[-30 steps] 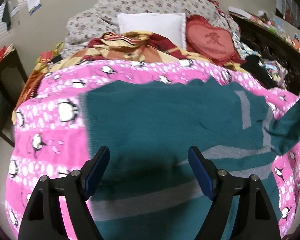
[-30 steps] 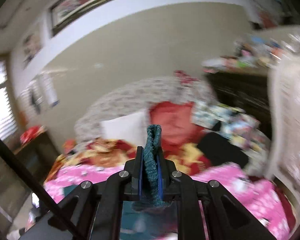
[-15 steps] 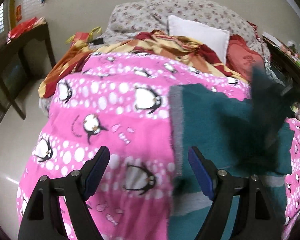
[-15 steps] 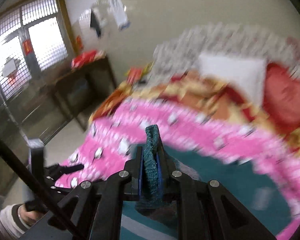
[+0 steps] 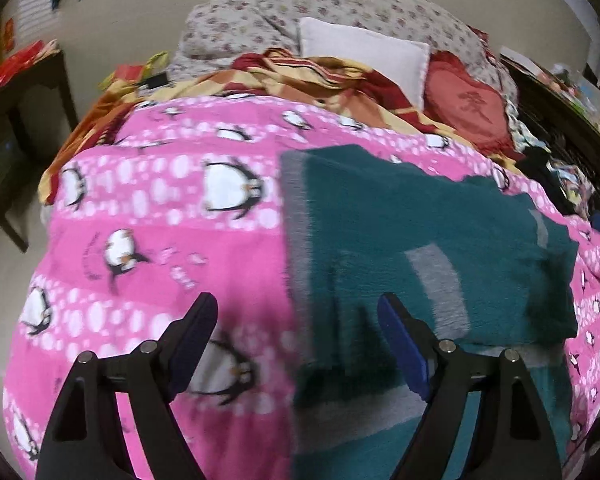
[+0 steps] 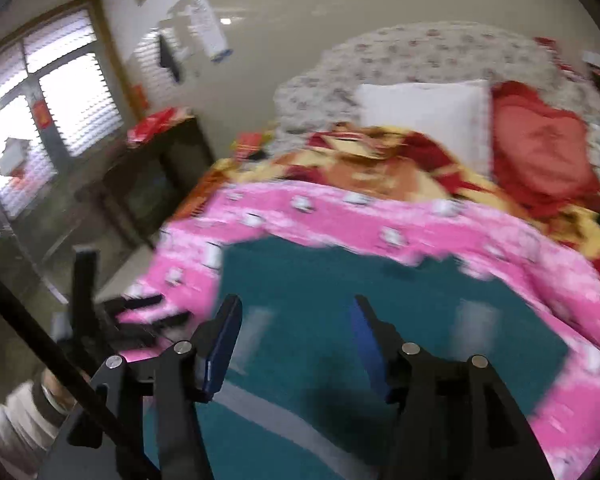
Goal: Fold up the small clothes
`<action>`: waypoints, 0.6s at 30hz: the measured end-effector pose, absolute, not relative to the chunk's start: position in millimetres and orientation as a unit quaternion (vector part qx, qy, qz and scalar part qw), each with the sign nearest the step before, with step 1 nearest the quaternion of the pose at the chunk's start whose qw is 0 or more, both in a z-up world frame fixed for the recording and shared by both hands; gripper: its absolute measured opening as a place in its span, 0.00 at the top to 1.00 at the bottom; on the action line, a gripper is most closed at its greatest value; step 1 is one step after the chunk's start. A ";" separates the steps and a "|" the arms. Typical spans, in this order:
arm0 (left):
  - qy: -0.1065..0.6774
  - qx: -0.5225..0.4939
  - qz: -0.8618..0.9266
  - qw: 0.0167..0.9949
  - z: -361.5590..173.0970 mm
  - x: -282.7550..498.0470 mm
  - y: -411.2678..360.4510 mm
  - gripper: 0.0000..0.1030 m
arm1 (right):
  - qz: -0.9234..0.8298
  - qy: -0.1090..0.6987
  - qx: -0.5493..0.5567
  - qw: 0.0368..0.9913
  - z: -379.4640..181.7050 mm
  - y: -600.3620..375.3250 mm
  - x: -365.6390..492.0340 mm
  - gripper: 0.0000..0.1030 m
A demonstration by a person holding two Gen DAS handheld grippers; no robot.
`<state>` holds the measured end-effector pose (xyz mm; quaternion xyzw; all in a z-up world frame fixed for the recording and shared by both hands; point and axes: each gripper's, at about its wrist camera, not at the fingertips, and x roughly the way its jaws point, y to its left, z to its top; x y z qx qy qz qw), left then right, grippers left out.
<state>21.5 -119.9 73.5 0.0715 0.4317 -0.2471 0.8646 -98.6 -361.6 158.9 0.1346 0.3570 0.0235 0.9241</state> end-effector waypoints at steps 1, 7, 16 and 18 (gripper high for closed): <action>0.426 0.079 -0.251 0.865 72.6 20.2 -127.4 0.21 | 0.007 0.365 0.136 0.921 152.0 -372.7 -107.6 0.41; 0.383 0.163 -0.255 0.873 69.7 20.2 -163.7 0.21 | -0.040 0.374 0.182 0.909 125.3 -425.6 -170.5 0.41; 0.409 0.202 -0.289 0.842 48.3 32.7 -172.2 0.20 | -0.060 0.366 0.209 0.905 118.3 -455.4 -206.9 0.41; 0.408 0.204 -0.291 0.841 46.5 30.9 -172.8 0.21 | -0.061 0.367 0.211 0.904 116.7 -456.6 -203.3 0.40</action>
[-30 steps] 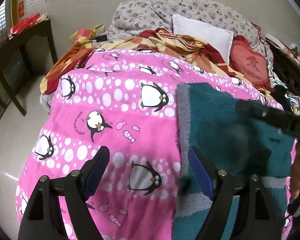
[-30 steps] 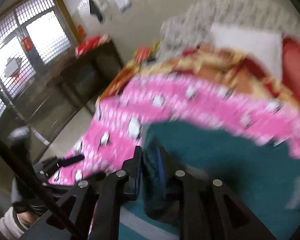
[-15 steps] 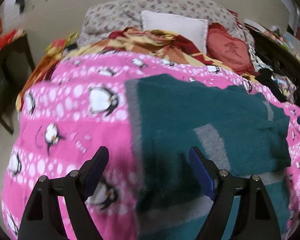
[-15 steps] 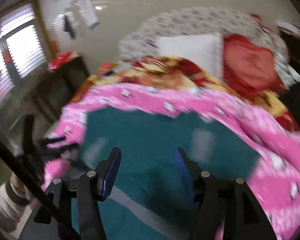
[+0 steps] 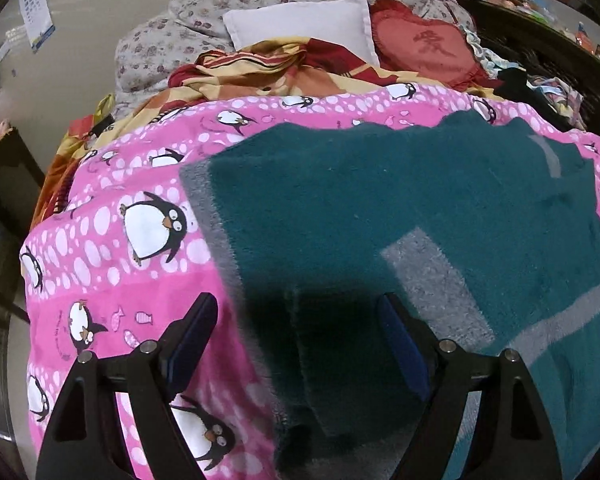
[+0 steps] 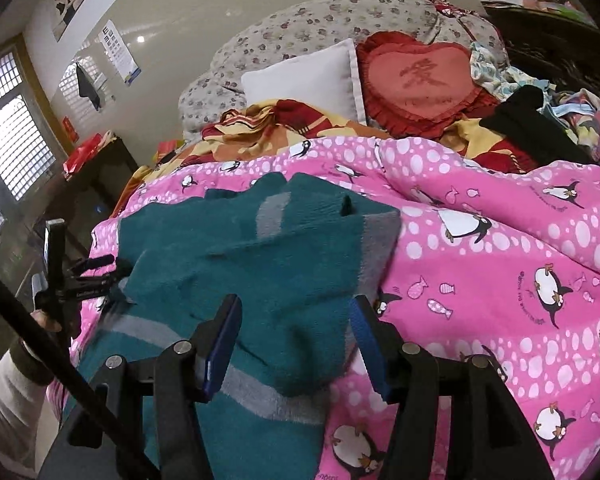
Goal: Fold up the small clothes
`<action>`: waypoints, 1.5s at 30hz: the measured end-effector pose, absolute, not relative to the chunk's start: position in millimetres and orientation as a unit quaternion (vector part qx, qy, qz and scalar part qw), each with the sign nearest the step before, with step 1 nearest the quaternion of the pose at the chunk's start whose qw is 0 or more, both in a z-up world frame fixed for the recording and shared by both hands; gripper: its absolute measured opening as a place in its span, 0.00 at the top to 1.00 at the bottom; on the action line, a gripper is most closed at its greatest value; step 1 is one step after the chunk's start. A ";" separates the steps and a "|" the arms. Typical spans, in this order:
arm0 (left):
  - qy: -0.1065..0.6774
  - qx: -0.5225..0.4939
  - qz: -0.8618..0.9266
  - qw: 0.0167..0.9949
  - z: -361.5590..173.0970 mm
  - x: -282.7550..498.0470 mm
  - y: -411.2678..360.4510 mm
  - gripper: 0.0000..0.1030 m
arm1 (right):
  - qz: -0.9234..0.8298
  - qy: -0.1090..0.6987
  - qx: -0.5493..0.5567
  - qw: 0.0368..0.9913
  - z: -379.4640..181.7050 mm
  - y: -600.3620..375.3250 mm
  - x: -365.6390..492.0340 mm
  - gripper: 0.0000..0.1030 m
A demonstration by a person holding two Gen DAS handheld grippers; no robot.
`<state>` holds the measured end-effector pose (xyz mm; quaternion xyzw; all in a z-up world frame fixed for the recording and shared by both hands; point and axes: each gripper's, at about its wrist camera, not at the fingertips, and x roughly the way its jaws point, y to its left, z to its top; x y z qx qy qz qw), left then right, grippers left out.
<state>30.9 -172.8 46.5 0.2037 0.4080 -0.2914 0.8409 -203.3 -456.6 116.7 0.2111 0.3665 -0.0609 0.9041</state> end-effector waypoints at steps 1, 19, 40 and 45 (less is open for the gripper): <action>0.410 0.200 -0.297 0.839 46.6 30.9 -172.9 0.31 | -0.062 0.366 0.213 0.904 115.4 -457.0 -201.2 0.40; 0.368 0.151 -0.333 0.855 96.2 6.5 -151.9 0.85 | -0.118 0.347 0.232 0.901 116.9 -470.6 -181.3 0.33; 0.353 0.172 -0.329 0.859 97.7 7.4 -132.4 0.61 | -0.145 0.342 0.245 0.895 116.0 -485.4 -188.5 0.26; 0.341 0.203 -0.353 0.847 101.1 4.7 -147.6 0.33 | -0.138 0.341 0.266 0.891 110.9 -488.6 -191.0 0.25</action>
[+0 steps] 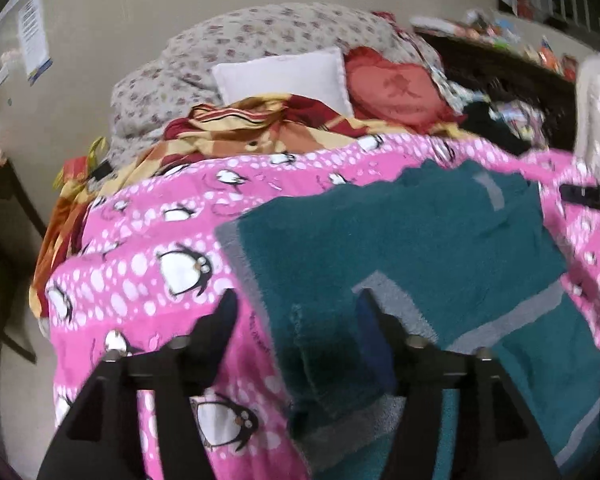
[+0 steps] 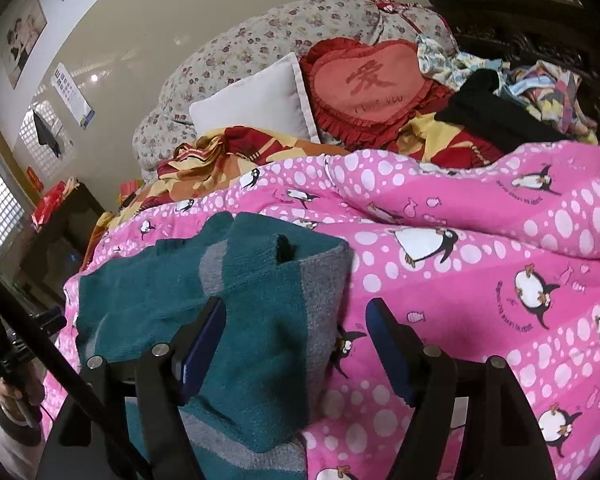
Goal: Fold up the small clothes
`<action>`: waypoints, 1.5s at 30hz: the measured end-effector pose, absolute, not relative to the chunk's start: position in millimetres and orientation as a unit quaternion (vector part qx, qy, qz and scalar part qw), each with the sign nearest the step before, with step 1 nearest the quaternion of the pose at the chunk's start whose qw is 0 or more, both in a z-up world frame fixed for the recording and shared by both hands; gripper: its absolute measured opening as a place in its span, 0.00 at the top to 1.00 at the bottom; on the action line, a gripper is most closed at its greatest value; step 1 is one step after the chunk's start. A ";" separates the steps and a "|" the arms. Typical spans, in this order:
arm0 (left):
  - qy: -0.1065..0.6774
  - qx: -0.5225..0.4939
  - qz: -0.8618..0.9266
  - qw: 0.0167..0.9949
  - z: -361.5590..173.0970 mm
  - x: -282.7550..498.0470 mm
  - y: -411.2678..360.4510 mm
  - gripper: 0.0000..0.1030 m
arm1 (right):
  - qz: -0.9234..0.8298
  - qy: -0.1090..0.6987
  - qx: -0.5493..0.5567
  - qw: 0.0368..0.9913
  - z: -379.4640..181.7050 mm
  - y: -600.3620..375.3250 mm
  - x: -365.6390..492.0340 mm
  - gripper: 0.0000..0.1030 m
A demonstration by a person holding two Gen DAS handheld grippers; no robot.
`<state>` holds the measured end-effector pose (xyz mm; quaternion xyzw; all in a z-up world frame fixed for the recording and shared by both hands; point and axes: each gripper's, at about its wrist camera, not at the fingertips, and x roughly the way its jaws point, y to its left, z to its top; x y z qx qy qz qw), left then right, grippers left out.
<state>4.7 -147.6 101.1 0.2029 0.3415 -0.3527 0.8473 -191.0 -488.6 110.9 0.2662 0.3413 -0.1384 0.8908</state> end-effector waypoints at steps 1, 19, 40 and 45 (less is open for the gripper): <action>0.344 0.208 -0.354 0.844 98.4 5.1 -151.7 0.31 | -0.137 0.342 0.267 0.890 110.2 -487.8 -190.9 0.25; 0.340 0.214 -0.347 0.847 85.5 -0.6 -158.2 0.51 | -0.114 0.356 0.275 0.886 96.8 -480.4 -187.2 0.24; 0.381 0.211 -0.358 0.826 61.6 6.4 -162.6 0.59 | -0.105 0.362 0.261 0.889 97.3 -470.9 -176.1 0.24; 0.386 0.210 -0.353 0.826 55.8 11.0 -166.7 0.59 | -0.115 0.362 0.251 0.890 99.8 -472.6 -175.1 0.24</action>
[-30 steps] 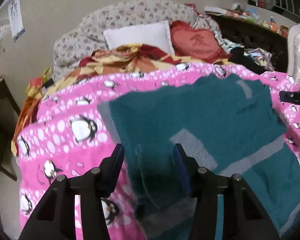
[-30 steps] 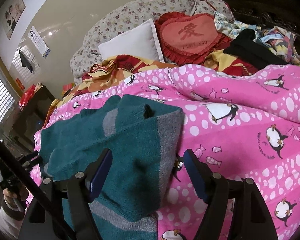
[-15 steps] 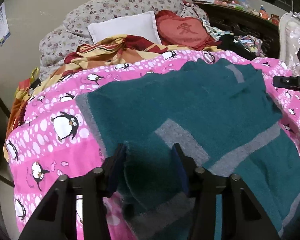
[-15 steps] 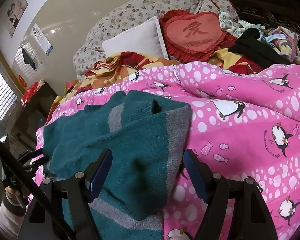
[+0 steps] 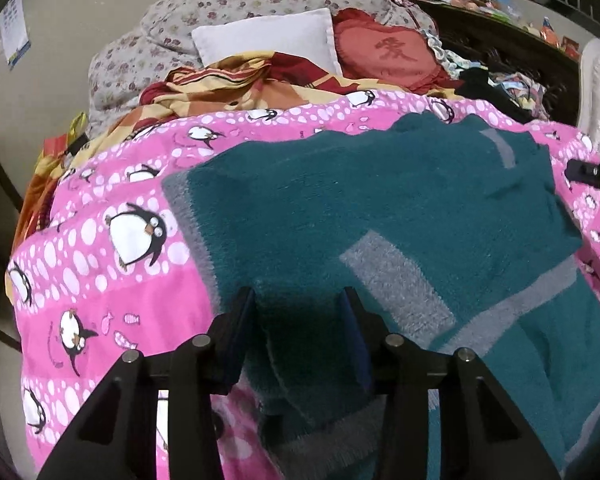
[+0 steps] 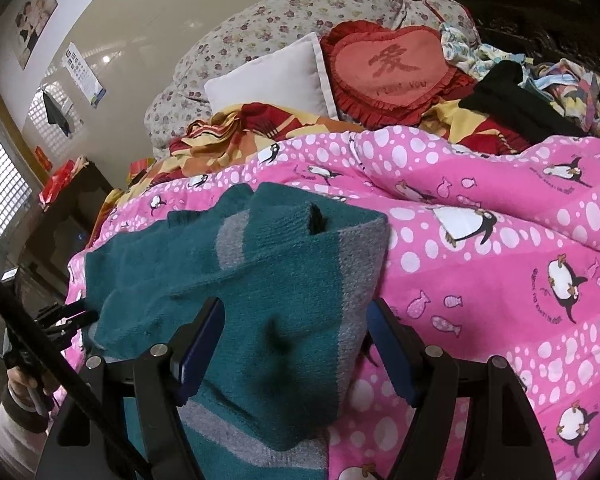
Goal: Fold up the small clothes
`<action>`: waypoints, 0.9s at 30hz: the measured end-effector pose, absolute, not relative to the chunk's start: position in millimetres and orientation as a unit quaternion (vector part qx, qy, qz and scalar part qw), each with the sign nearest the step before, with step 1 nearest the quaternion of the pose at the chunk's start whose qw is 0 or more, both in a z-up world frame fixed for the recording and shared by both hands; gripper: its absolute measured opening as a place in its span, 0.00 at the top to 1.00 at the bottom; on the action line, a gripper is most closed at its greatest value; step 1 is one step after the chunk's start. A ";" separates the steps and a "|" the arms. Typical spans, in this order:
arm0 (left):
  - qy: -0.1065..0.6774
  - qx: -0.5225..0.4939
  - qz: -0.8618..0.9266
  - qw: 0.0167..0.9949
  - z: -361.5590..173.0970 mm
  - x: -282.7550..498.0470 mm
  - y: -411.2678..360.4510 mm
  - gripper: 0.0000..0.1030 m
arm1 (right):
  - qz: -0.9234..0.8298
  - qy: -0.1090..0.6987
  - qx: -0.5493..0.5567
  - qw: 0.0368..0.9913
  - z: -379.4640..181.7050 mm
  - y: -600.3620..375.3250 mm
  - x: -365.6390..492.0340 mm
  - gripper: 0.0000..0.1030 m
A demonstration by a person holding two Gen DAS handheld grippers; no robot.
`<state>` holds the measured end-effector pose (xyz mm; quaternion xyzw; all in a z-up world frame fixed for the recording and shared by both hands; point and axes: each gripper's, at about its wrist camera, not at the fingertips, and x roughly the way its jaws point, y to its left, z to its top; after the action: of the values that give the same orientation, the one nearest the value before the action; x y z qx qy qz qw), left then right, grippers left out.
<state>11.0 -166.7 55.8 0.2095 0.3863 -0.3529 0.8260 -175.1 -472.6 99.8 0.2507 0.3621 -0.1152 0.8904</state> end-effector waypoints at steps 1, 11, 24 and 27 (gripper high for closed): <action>0.387 0.216 -0.355 0.823 53.4 9.3 -170.6 0.59 | -0.120 0.362 0.250 0.890 99.7 -474.0 -173.8 0.24; 0.364 0.199 -0.356 0.837 70.0 -2.3 -170.0 0.87 | -0.150 0.365 0.253 0.883 90.9 -483.5 -150.4 0.24; 0.327 0.156 -0.361 0.859 107.3 0.9 -153.6 0.88 | -0.131 0.344 0.237 0.899 111.1 -486.9 -142.4 0.90; 0.319 0.141 -0.349 0.870 118.2 12.1 -149.6 0.88 | -0.125 0.319 0.229 0.911 131.8 -486.0 -141.8 0.90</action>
<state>12.1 -149.6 118.2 0.1410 0.3186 -0.3486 0.8701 -141.8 -486.0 131.8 0.2288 0.3191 -0.1249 0.9112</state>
